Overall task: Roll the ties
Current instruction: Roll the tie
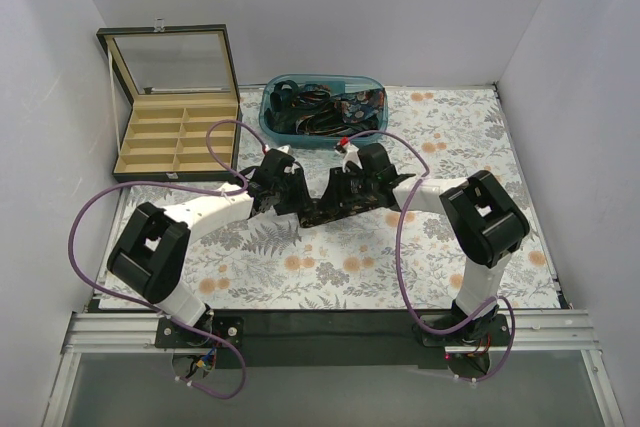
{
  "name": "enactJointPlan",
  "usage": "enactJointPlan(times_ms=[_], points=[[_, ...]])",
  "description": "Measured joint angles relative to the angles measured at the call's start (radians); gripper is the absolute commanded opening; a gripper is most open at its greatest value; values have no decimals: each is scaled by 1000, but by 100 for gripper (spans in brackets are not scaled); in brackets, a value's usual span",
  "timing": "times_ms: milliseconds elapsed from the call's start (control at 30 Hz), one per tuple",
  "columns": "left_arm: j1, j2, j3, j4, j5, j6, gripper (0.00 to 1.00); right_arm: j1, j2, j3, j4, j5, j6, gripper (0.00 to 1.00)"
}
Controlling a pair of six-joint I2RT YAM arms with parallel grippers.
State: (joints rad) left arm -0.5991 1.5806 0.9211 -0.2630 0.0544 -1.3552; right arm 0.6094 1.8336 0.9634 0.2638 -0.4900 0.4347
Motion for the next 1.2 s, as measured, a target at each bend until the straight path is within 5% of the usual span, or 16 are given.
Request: enactJointPlan(times_ms=[300, 467, 600, 1200], points=[[0, -120, -86, 17, -37, -100, 92, -10, -14, -126, 217, -19, 26, 34], [0, -144, -139, 57, -50, -126, 92, -33, 8, -147, 292, -60, 48, 33], [0, -125, -153, 98, -34, -126, 78, -55, 24, -161, 340, -97, 64, 33], [0, 8, -153, 217, 43, -114, 62, -118, 113, -175, 471, -228, 125, 33]])
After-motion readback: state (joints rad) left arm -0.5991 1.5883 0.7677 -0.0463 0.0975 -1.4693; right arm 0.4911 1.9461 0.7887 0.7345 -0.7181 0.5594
